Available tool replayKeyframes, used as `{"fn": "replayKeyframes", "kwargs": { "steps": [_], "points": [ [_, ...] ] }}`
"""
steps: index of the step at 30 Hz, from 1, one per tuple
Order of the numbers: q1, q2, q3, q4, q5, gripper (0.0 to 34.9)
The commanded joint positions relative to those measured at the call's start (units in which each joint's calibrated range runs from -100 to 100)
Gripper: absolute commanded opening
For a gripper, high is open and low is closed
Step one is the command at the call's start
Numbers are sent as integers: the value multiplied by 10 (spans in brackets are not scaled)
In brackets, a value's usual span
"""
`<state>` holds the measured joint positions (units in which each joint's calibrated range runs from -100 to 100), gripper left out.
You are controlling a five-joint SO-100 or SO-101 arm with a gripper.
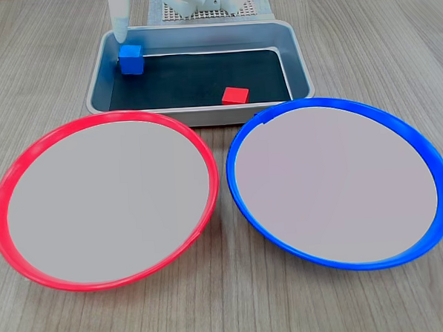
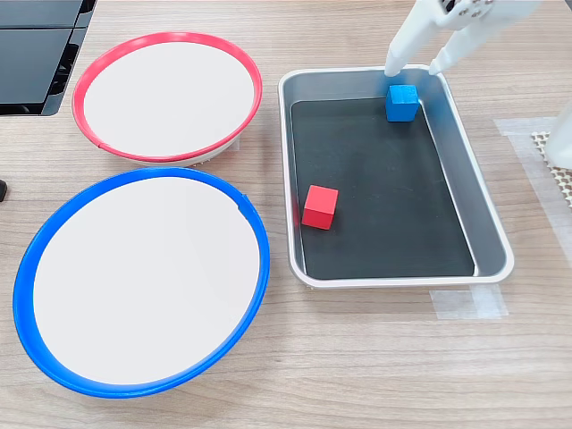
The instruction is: Move two blocks from tray to matching dishes
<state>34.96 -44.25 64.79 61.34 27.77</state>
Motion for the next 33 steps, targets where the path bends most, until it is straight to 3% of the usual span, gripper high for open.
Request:
{"fn": "replayKeyframes", "kwargs": {
  "steps": [1, 21, 26, 29, 33],
  "points": [
    [-9, 15, -26, 3, -11, 172],
    [-28, 64, 59, -122, -17, 165],
    [-47, 90, 50, -145, -22, 115],
    [-62, 98, 40, -147, -22, 15],
    [-115, 113, -22, -107, -43, 2]
  ]
}}
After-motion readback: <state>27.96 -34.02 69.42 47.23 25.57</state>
